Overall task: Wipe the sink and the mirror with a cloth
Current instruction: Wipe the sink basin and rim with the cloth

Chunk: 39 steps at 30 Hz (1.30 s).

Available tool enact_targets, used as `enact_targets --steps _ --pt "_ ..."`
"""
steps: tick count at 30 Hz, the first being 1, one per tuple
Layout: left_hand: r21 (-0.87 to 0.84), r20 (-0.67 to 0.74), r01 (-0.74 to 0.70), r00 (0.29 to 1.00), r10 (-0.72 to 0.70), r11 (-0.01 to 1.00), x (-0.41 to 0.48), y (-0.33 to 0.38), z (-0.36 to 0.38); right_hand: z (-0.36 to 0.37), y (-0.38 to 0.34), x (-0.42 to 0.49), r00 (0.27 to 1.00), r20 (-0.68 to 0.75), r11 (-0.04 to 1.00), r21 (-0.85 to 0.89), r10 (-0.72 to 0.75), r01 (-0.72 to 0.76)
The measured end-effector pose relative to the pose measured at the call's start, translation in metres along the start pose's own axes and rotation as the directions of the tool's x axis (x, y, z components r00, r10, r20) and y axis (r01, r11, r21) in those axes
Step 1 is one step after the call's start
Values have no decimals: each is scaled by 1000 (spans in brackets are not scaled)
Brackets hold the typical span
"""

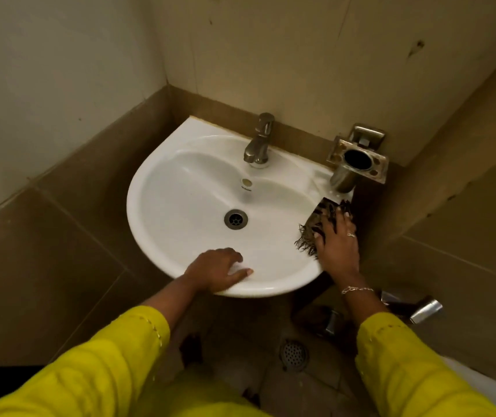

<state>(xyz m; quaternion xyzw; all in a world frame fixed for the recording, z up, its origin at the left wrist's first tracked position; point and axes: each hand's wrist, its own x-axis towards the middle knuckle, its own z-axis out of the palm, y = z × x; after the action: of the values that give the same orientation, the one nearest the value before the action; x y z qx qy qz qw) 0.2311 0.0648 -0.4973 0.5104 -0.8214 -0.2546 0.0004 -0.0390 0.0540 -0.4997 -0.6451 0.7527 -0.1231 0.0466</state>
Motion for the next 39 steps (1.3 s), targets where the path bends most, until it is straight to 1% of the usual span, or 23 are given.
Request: enact_targets --steps 4,7,9,12,16,20,23,25,27,30,33,35,37,39 --pt "44 -65 74 995 -71 996 3 -34 -16 -1 1 12 992 128 993 -115 17 -2" --pt "6 -141 162 977 -160 987 11 -53 -23 -6 1 30 980 197 972 -234 15 32" --pt "-18 -219 185 958 -185 983 15 -63 -26 -9 0 41 974 224 960 -277 25 39" --pt "-31 -301 182 936 -183 983 21 -78 -31 -11 -4 57 970 239 956 -292 48 24" --pt "36 -346 156 929 -134 987 29 -95 -37 -11 -11 78 962 259 965 -262 90 -20" --pt "132 -322 166 940 -116 977 36 -111 -44 -7 -21 94 963 232 971 -224 133 -80" --pt "186 -354 251 919 -173 950 39 -115 -46 -7 -25 104 963 220 981 -146 156 -125" --pt "189 -375 313 899 -227 931 41 -114 -48 -6 -30 113 957 233 984 -86 174 -158" --pt "185 -365 356 890 -272 916 42 -117 -52 -4 -36 123 945 244 976 -67 217 -207" --pt "232 -345 315 911 -224 920 41 -132 -60 -4 -46 127 946 201 967 -78 254 -243" --pt "259 -340 233 930 -137 937 37 -146 -62 -1 -52 124 963 162 973 -117 216 -199" --pt "230 -372 215 921 -119 949 36 -146 -62 3 -54 124 973 102 975 -110 206 -195" --pt "182 -417 204 902 -112 962 36 -144 -62 8 -58 127 976 95 975 -123 195 -183" --pt "158 -431 192 896 -107 969 36 -143 -61 12 -65 132 983 74 975 -157 169 -156"
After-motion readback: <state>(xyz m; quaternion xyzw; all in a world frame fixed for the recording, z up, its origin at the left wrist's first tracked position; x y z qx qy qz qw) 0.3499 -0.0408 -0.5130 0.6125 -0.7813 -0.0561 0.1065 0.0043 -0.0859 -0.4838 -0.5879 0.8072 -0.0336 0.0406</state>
